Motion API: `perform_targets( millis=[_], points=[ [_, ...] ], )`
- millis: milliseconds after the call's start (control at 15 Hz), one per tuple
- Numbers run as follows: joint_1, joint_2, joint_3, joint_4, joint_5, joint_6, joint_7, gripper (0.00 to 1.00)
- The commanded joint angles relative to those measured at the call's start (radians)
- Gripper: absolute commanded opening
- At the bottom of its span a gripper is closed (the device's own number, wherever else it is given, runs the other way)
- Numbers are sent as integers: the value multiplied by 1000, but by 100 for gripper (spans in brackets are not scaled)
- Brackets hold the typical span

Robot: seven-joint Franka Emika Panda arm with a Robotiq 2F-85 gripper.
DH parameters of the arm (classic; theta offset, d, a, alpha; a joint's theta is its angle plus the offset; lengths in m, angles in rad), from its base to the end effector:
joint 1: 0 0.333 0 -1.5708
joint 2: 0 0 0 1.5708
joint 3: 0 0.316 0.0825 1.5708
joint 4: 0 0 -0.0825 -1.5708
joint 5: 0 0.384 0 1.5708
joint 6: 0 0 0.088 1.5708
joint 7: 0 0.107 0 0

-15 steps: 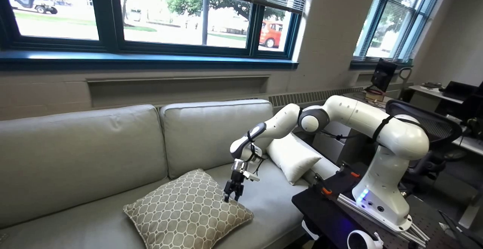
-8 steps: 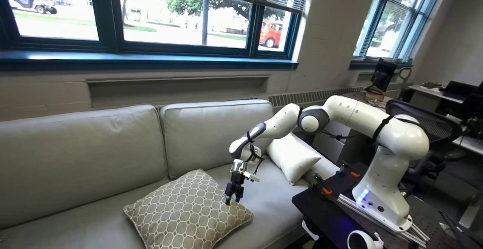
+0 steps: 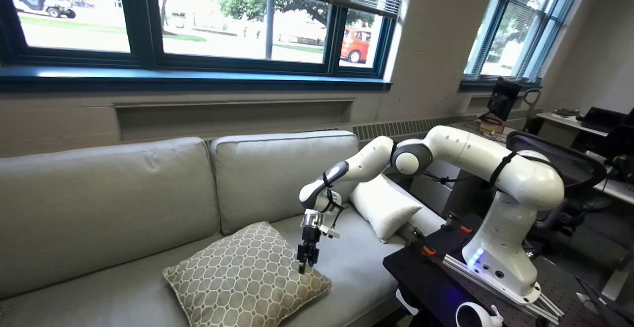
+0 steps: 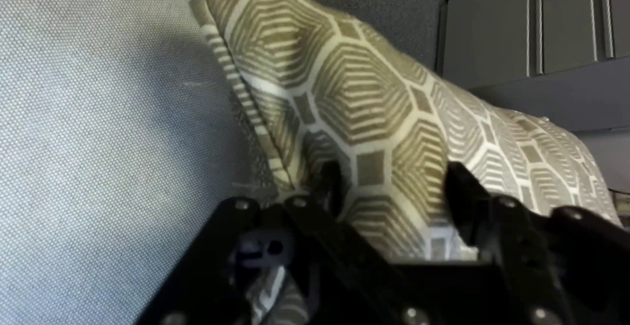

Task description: Put the pillows upright against the armrest

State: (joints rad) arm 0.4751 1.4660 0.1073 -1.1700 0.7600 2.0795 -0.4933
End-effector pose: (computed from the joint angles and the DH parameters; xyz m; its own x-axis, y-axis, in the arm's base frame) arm 0.5009 0.3613 -0.1358 0.7821 0.5110 -0.3567 0.1793 -0.7327 -0.6565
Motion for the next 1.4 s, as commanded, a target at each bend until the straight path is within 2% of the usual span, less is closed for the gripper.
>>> perform_targets(
  millis=[0, 67, 133, 267, 333, 400, 467, 600, 667, 733, 800, 867, 1000, 1067, 1333],
  points=[
    [-36, 0, 89, 8, -113, -12, 63, 26],
    [39, 0, -9, 25, -8, -61, 28, 20],
    [40, -1, -4, 27, -16, -69, 37, 12],
    [49, -2, -12, 33, -15, -85, 39, 9],
    [-22, -2, 93, 23, -148, -43, 83, 8],
    [56, -2, -7, 45, -40, -82, 51, 8],
    [60, -2, -1, 53, -46, -76, 61, 11],
    [69, -2, -8, 70, -34, -53, 71, 9],
    [1, -3, 95, 65, -155, 13, 127, 10],
    [80, -3, -9, 89, -46, -2, 112, 10],
    [82, 4, 1, 113, -49, 18, 142, 10],
    [18, 18, 91, 124, -171, 81, 201, 10],
    [13, 18, 109, 123, -230, 158, 259, 10],
    [48, -29, 52, 58, -146, 204, 233, 10],
    [1, -186, 96, -231, -50, 433, 154, 10]
  ],
)
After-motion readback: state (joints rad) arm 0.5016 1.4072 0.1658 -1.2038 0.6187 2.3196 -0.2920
